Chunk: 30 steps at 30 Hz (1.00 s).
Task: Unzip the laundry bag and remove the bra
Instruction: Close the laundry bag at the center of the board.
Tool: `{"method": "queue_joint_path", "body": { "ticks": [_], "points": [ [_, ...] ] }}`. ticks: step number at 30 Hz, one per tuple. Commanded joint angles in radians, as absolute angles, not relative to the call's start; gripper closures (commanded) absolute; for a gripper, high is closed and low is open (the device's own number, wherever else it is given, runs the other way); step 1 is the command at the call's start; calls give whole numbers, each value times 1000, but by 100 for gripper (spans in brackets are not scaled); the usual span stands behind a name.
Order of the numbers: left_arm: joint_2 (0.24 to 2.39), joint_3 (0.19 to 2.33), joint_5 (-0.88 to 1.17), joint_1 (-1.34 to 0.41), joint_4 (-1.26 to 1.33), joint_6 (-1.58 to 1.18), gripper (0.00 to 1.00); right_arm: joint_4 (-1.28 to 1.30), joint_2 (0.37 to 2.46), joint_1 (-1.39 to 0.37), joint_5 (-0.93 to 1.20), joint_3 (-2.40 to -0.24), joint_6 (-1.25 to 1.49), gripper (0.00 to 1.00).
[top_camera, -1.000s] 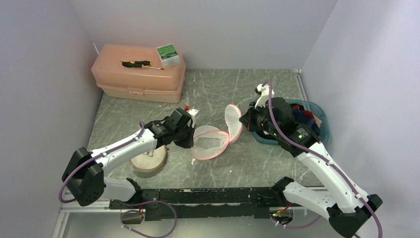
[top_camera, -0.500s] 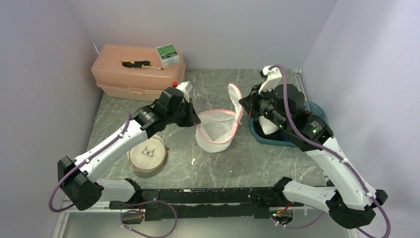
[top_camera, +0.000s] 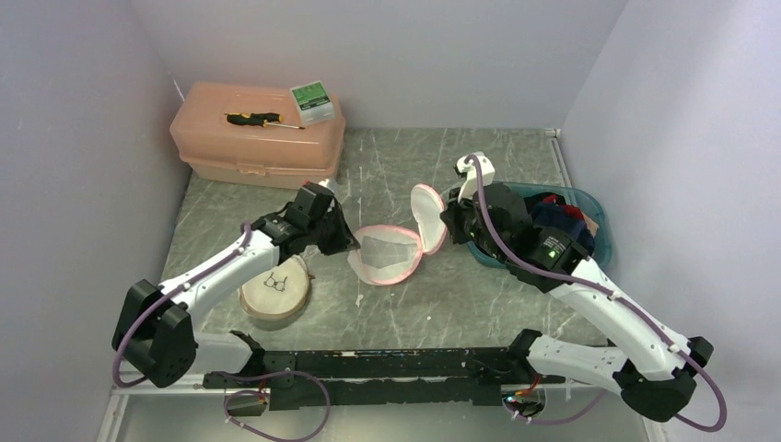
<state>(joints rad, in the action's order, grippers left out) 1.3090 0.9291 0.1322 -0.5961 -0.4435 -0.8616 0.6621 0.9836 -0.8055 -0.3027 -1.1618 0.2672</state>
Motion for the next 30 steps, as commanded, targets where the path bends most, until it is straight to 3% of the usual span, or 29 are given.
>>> {"method": "queue_joint_path", "body": {
  "ticks": [1,8,16,24,30],
  "points": [
    [1235,994,73,-595,-345,-880,97,606,959,-881,-408,-1260,237,100],
    [1264,971,184,-569,-327,-901,97,600,976,-918,-485,-1221,250,100],
    [1214,1240,132,-566,-474,-778,97,639,939,-921,-508,-1433,186,100],
    [1263,856,269,-564,-240,-922,97,615,936,-920,-526,-1216,255,100],
    [1210,806,274,-565,-183,-926,97,585,928,-921,-495,-1160,276,100]
  ]
}}
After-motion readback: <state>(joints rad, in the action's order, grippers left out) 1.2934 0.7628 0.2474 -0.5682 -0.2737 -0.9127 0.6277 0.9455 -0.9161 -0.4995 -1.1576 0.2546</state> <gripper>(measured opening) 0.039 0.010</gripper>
